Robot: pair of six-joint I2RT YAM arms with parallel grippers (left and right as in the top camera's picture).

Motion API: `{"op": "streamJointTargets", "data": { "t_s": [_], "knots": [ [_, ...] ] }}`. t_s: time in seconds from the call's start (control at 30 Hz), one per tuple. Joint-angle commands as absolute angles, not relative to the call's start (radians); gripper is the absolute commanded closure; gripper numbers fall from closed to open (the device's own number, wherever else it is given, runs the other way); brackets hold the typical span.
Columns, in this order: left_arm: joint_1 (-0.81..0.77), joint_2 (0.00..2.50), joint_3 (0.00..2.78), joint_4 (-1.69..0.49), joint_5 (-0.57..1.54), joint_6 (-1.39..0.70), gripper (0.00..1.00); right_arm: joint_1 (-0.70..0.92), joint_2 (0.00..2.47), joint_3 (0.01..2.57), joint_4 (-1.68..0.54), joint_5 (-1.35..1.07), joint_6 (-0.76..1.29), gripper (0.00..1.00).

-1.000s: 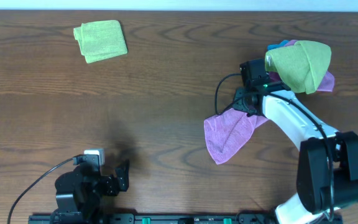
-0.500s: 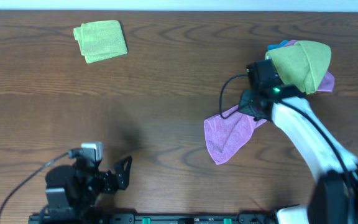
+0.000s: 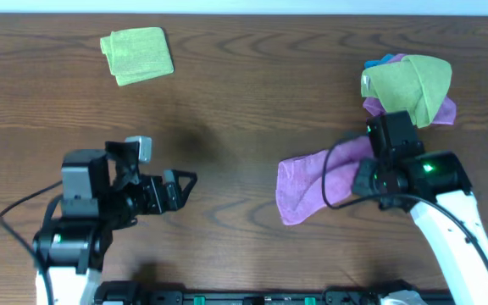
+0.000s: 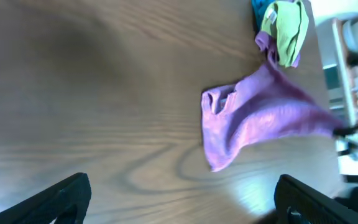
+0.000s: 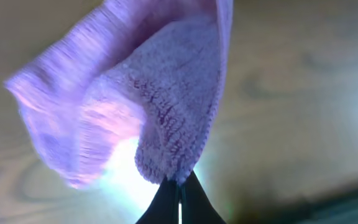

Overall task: Fold the cloth
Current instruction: 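Spread the purple cloth flat at center with the right gripper, raise left arm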

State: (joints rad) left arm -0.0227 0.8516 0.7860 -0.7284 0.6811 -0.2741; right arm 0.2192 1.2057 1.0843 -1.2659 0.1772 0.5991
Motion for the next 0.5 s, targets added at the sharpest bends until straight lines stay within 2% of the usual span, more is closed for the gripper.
{"op": "streamJointTargets", "data": {
  "t_s": [0.0, 0.2, 0.27, 0.47],
  "knots": [
    [-0.027, 0.916, 0.801, -0.705, 0.728, -0.46, 0.05, 0.216, 1.181, 1.086, -1.337, 0.299, 0.708, 0.99],
    [-0.027, 1.016, 0.801, -0.646, 0.788, -0.465, 0.04, 0.216, 1.177, 1.084, -1.53, 0.441, 0.854, 0.96],
    [-0.027, 1.036, 0.801, -0.63, 0.791, -0.466, 0.05, 0.217, 1.168, 1.084, -1.532, 0.405, 0.854, 0.9],
    [-0.027, 1.047, 0.801, -0.607, 0.786, -0.465, 0.05, 0.22, 1.129, 1.084, -1.523, 0.272, 0.758, 0.6]
  ]
}}
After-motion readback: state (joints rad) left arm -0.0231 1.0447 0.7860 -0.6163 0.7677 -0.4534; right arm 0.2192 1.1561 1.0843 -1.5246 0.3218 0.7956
